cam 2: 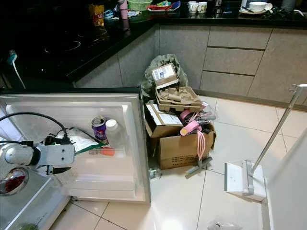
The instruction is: Restocking fridge
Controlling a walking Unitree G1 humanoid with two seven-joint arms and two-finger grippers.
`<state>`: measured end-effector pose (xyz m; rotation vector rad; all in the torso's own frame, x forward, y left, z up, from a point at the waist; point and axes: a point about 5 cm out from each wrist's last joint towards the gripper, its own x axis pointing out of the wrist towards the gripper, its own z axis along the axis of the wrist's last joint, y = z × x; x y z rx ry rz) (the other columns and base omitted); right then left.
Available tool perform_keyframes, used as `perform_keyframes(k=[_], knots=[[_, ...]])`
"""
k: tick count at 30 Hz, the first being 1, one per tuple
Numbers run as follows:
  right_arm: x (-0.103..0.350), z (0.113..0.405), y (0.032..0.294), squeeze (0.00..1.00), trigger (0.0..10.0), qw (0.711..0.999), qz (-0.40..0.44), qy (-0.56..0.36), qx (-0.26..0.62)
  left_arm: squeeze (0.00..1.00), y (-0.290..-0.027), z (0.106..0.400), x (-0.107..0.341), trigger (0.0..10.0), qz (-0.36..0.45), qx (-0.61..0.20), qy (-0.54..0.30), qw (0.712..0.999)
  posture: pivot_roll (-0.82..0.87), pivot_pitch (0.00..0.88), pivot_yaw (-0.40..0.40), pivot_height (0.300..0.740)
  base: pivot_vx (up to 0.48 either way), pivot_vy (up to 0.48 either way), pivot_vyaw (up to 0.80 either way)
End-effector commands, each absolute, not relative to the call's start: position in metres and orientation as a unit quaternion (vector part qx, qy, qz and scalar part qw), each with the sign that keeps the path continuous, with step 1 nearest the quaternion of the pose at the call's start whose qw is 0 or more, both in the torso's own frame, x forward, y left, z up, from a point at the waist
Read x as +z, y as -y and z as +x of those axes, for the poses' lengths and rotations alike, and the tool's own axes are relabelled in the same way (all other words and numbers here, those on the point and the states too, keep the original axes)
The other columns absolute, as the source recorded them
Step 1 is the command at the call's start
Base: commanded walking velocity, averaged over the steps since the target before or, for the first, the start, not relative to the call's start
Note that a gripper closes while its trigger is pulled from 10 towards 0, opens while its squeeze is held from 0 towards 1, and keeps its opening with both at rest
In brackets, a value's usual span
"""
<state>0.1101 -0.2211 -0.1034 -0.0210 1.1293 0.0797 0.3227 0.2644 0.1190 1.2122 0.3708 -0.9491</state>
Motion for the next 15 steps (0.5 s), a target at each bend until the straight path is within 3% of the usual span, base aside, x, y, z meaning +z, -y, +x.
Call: perform_keyframes(k=[1, 15], knots=[[-0.1092, 0.0974, 0.2092, 0.00, 10.0, 0.828, -0.006, -0.557, 0.062, 0.00, -0.2564, 0.3236, 0.1118, 10.0, 0.545, -0.429, -0.162, 0.702, -0.07, 0.000, 0.065, 0.740, 0.000, 0.000, 0.00], [-0.1089, 0.0975, 0.2105, 0.00, 10.0, 0.828, -0.008, -0.557, 0.063, 0.00, -0.2527, 0.3302, 0.1069, 10.0, 0.588, -0.370, -0.124, 0.709, -0.07, 0.000, 0.056, 0.740, 0.000, 0.000, 0.00]])
